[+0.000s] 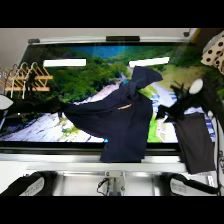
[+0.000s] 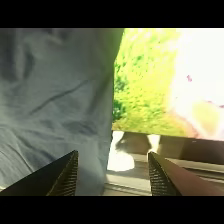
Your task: Fold the shirts.
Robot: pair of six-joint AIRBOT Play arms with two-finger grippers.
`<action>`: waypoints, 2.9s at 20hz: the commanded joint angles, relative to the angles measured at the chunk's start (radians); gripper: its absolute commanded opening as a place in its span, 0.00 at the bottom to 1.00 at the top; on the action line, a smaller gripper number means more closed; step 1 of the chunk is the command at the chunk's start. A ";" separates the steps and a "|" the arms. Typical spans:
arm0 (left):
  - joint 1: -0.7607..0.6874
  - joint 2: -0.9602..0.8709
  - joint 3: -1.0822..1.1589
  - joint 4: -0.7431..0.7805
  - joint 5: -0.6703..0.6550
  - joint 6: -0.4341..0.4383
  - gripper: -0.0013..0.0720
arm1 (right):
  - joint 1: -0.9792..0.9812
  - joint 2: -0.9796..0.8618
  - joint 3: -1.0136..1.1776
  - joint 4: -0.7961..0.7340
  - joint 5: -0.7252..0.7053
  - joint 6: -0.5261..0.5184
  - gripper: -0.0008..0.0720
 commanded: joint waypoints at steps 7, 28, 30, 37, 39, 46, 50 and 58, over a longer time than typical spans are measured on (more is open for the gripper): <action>0.007 0.000 0.007 -0.001 -0.072 0.014 0.07 | 0.098 0.032 -0.425 0.343 -0.462 -0.068 0.77; 0.230 0.479 1.102 0.414 0.056 -0.283 0.07 | 0.034 0.739 0.925 -0.124 -0.307 -0.031 0.11; 0.257 0.475 1.065 0.467 -0.092 -0.271 0.07 | 0.034 0.694 0.906 -0.205 -0.154 -0.023 0.11; 0.262 0.421 0.383 0.342 -0.086 -0.212 0.07 | 0.035 0.389 0.484 -0.200 -0.185 -0.006 0.11; 0.261 0.335 0.177 0.087 0.119 -0.093 0.07 | 0.035 0.255 0.409 -0.078 -0.458 0.002 0.11; 0.085 -0.172 0.066 -0.230 0.413 0.148 0.07 | 0.043 -0.134 0.412 0.389 -0.850 0.055 0.11; -0.036 -0.395 0.071 -0.346 0.370 0.148 0.07 | 0.108 -0.259 0.412 0.350 -0.691 0.066 0.11; 0.279 -0.427 0.475 0.262 -0.432 -0.084 0.78 | -0.055 -0.130 0.519 0.101 -0.134 0.029 0.74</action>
